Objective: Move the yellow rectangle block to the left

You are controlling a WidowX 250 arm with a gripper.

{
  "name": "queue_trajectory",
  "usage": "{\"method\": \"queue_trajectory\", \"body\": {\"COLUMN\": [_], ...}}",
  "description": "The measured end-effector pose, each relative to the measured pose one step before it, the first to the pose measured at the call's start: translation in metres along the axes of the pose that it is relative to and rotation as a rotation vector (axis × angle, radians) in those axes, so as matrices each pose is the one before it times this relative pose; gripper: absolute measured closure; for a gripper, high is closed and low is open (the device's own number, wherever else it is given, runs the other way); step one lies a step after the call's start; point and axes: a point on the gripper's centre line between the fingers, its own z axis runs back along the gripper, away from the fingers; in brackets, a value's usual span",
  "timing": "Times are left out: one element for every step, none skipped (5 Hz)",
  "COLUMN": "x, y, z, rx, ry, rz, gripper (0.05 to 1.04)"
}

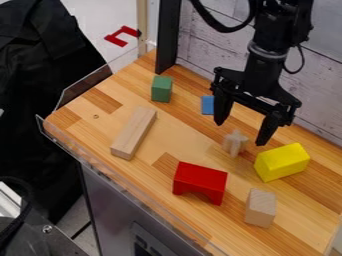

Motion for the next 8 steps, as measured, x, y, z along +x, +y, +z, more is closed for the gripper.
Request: {"method": "queue_trajectory", "body": {"x": [-0.00356, 0.00434, 0.00014, -0.00168, -0.00293, -0.00028, 0.00787, 0.01000], "y": [0.00071, -0.00281, -0.01000, -0.00486, -0.00785, -0.00780, -0.01412, -0.00648], "z": [-0.01156, -0.00529, -0.00598, -0.00606, 0.00265, 0.00595, 0.01032, -0.00597], "rx": [0.0097, 0.0110, -0.0092, -0.0272, -0.0480, 0.0038, 0.0130, 0.0162], "ry": [0.0371, 0.0244, 0.0058, -0.0115, -0.0401, -0.0227, -0.0210, -0.0003], "rz": [-0.0006, -0.0219, -0.0308, -0.0154, -0.0385, -0.0398, -0.0641, -0.0433], "gripper": [0.085, 0.085, 0.085, 0.085, 0.085, 0.085, 0.085, 0.085]}}
